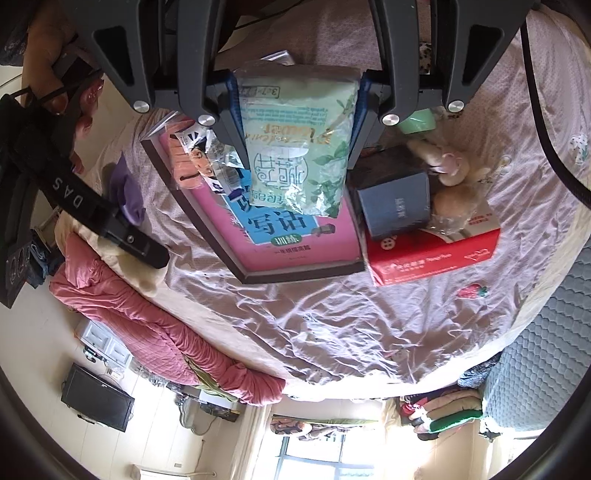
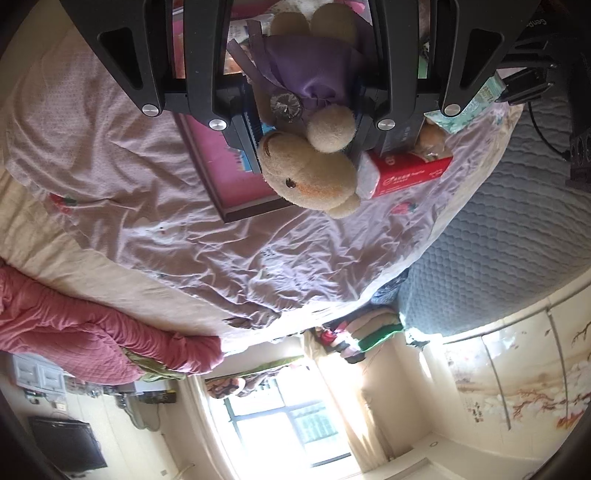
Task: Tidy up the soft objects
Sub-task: 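Lower the tissue pack over tray with left tool while right tool lowers teddy bear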
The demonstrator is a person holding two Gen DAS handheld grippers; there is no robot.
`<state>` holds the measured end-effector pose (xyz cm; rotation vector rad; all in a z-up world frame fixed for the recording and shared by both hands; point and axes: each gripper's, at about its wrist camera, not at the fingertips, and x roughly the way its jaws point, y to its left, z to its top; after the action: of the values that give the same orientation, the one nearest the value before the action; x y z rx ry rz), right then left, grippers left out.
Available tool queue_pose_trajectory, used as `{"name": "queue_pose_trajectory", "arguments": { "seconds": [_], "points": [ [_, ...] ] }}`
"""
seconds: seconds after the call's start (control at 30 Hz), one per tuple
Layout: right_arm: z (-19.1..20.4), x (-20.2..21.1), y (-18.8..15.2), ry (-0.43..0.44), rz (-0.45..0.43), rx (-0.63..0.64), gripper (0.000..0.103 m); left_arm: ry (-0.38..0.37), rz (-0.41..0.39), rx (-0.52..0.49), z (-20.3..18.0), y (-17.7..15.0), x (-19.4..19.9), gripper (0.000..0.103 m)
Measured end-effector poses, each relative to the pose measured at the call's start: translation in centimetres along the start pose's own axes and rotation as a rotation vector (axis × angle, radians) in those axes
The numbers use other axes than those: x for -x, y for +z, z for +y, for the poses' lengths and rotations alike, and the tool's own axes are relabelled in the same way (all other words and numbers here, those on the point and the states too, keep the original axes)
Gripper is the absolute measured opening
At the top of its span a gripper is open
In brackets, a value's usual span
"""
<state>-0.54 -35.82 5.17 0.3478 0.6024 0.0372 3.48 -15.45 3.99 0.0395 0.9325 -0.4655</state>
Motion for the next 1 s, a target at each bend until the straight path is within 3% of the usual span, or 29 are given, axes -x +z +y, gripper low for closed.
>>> {"name": "queue_pose_trajectory", "arguments": {
  "seconds": [0.57, 1.0],
  "points": [
    [-3.0, -1.1, -0.8, -0.041, 0.035, -0.053, 0.041, 0.019, 0.153, -0.083, -2.2, -3.5, -6.9, 0.046],
    [-3.7, -2.8, -1.9, -0.051, 0.082, -0.041, 0.041, 0.013, 0.172, -0.100, -3.4, -3.5, -9.1, 0.046]
  ]
}}
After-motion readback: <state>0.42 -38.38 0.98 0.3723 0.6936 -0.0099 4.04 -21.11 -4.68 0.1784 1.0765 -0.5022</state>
